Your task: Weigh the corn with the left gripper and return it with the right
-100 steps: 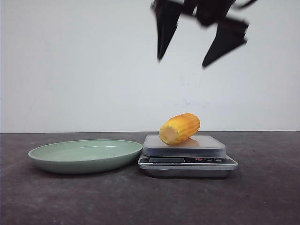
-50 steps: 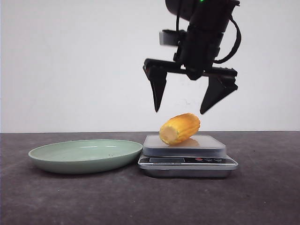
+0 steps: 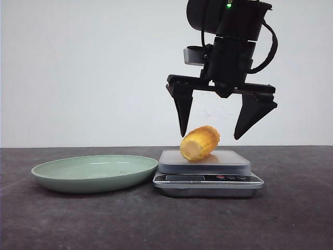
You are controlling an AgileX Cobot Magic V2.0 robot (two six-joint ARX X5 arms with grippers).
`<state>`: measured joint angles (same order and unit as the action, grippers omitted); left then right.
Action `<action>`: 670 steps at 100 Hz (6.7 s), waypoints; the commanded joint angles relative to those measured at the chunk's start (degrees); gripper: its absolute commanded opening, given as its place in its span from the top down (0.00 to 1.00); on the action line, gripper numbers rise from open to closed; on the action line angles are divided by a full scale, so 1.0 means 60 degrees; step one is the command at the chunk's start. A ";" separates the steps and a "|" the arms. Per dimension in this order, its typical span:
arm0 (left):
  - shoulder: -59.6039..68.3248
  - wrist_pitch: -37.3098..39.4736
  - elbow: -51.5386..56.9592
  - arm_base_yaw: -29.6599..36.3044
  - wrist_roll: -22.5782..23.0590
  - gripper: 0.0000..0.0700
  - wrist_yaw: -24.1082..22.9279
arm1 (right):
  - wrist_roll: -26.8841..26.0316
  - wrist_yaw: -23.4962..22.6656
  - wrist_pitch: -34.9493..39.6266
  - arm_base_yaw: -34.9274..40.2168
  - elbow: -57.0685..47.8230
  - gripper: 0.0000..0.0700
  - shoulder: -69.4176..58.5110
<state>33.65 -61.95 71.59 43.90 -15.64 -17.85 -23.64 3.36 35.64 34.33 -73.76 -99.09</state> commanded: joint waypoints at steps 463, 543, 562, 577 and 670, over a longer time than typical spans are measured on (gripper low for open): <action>0.0266 0.1559 0.0084 0.0069 0.0098 0.36 -0.0306 | 0.2157 0.4513 0.5537 0.3887 -0.5184 0.26 0.6579; 0.0306 0.3614 -0.1676 0.0069 -0.0018 0.98 -0.0306 | 0.1191 0.5202 0.3282 0.4186 0.1337 1.00 1.2302; 0.0288 0.3625 -0.1676 0.0069 -0.0015 0.99 -0.0306 | 0.1188 0.5176 0.2907 0.4193 0.1392 0.99 1.2287; 0.0288 0.3464 -0.1676 0.0069 -0.0033 0.98 -0.0302 | 0.1188 0.5173 0.3005 0.4193 0.1392 0.99 1.2295; -0.0386 0.4025 -0.2302 -0.1392 0.0776 0.98 -0.0452 | 0.1191 0.5195 0.2845 0.4193 0.1392 0.99 1.2295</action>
<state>32.51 -40.97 59.59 38.11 -13.32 -20.32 -15.90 34.39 53.32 58.83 -64.51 -25.21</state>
